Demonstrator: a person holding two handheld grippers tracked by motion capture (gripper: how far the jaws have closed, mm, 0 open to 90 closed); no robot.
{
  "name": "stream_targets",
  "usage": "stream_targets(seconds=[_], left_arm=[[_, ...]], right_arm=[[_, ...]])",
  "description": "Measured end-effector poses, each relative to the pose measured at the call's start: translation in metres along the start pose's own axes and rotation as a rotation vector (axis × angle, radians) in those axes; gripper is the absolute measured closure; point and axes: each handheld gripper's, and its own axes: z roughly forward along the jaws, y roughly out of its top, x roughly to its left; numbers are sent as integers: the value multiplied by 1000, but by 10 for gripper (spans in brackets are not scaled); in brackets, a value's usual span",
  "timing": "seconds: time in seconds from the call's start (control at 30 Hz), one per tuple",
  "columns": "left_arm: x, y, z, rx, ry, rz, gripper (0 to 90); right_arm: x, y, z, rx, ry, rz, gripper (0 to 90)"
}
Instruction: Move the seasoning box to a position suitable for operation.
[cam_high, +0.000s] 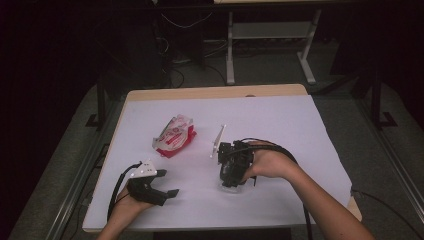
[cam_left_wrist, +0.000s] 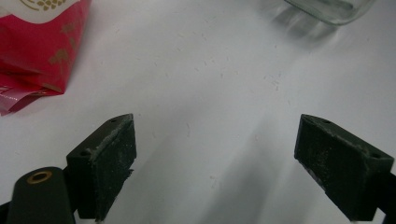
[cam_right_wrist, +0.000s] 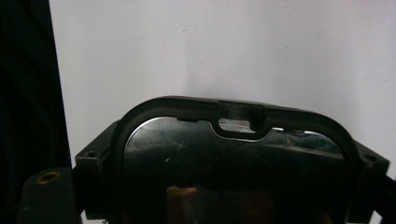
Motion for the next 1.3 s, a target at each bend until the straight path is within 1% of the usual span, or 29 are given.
stream_targets(seconds=[0.07,0.1,0.2,0.23,0.3,0.33,0.43,0.6,0.67,0.9,1.0,1.03,1.13,1.17,1.2,1.27,1.3], left_arm=[[0,0,0,-1,-1,3,124],[0,0,1,-1,-1,3,124],[-1,0,1,-1,-2,0,124],[-1,0,1,-1,-3,-1,124],[-1,0,1,-1,-3,-1,124],[-1,0,1,1,-4,-1,124],[-1,0,2,7,-7,-2,124],[-2,0,2,6,-10,2,124],[-1,0,2,6,-9,6,124],[-2,0,3,8,-13,-2,124],[-2,0,2,9,-11,2,124],[-2,0,2,9,-10,3,124],[-2,0,2,7,-11,0,124],[-2,0,2,8,-13,0,124],[-2,0,2,8,-13,0,124],[-2,0,3,7,-13,-2,124],[-3,0,3,6,-15,-5,124]], right_arm=[[3,1,3,17,1,-13,153],[4,3,6,35,-2,-23,152],[5,4,9,46,3,-32,153],[5,5,12,57,3,-45,153],[6,5,13,63,1,-53,153],[7,6,16,78,-17,-66,153],[8,7,18,94,-23,-69,153],[8,8,18,95,-24,-70,151],[6,7,19,81,-24,-71,146],[6,5,18,71,-22,-62,130],[5,4,17,64,-25,-59,125],[5,3,16,59,-20,-53,120],[4,-2,10,29,-4,-31,116],[3,-7,5,1,2,-23,115],[3,-7,5,1,2,-23,115],[3,-13,-1,-21,4,-8,116],[3,-20,-6,-42,11,-1,115]])
